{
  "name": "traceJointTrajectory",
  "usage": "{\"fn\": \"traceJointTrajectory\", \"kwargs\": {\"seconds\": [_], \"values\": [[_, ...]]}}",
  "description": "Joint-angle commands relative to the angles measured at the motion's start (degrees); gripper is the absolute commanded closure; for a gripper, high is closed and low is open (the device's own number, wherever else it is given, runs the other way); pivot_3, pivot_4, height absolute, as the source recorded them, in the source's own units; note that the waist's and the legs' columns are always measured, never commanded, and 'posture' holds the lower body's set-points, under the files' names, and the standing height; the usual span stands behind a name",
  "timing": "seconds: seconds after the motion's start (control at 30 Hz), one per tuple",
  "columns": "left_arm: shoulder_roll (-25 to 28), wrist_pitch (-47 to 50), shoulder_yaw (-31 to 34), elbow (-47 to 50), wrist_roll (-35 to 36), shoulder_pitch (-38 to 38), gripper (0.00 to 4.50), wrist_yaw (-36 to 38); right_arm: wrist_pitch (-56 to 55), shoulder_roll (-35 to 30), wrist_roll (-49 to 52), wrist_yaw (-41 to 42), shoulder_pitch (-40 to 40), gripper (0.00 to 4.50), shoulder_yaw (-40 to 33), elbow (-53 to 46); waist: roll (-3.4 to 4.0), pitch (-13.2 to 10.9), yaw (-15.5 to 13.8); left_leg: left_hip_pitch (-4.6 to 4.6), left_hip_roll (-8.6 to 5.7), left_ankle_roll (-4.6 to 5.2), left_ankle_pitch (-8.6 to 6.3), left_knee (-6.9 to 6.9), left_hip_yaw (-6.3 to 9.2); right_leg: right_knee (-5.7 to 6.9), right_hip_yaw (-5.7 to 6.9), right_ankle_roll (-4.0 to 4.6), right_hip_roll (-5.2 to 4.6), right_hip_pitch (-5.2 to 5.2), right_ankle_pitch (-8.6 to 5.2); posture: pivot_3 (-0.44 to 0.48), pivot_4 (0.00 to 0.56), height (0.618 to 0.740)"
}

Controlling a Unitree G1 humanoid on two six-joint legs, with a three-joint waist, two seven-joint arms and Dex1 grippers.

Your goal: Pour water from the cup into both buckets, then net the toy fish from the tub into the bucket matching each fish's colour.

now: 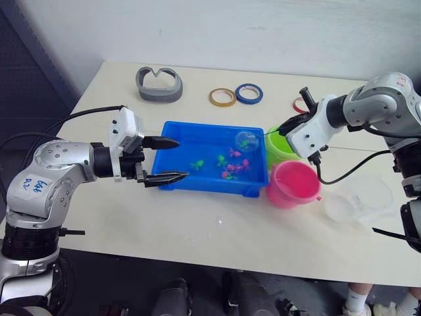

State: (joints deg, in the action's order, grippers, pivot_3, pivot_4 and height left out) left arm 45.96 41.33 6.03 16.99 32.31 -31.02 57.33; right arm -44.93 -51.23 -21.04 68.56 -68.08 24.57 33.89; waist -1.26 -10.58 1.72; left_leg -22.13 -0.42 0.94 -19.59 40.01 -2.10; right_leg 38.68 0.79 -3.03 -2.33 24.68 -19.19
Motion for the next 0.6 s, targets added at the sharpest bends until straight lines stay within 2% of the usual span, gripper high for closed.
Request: {"fn": "traceJointTrajectory", "kwargs": {"seconds": [0.03, 0.2, 0.43, 0.6], "values": [[1.0, -0.4, 1.7, 0.9, 1.0, -0.5, 0.05, -0.3, 1.4, -0.8, 3.2, 2.1, 0.5, 4.5, -1.8, -3.1, 0.0, 0.0, 0.0, 0.0, 0.0, 0.0, 0.0, 0.0, 0.01, 0.0, 0.01, 0.0, 0.0, 0.0, 0.0, 0.0, 0.15, 0.74], [0.9, -0.9, 1.3, 0.4, 0.8, -0.9, 0.05, -0.2, 2.7, -1.6, 4.6, 3.5, 2.5, 4.5, -2.3, -5.5, 0.0, 0.0, 0.0, 0.0, 0.0, 0.0, 0.0, 0.01, 0.0, 0.03, 0.01, 0.0, 0.0, -0.01, 0.0, 0.0, 0.15, 0.74], [0.5, -1.9, 0.3, -0.4, 0.5, -1.9, 0.05, 0.4, -0.3, -2.1, 2.9, 3.3, 2.0, 4.5, -1.5, -4.0, 0.0, 0.0, 0.0, 0.01, 0.0, 0.0, 0.0, 0.01, 0.0, 0.01, 0.01, 0.0, 0.0, 0.0, 0.0, 0.0, 0.15, 0.74], [0.5, -2.6, 0.0, -0.9, 0.3, -2.0, 0.05, 0.5, 9.1, -2.8, 9.5, 9.6, 4.8, 4.5, -3.3, -8.6, 0.0, 0.0, 0.0, 0.0, 0.0, 0.0, 0.0, 0.02, 0.01, 0.03, 0.01, 0.0, 0.0, -0.01, 0.0, 0.0, 0.15, 0.74]]}}
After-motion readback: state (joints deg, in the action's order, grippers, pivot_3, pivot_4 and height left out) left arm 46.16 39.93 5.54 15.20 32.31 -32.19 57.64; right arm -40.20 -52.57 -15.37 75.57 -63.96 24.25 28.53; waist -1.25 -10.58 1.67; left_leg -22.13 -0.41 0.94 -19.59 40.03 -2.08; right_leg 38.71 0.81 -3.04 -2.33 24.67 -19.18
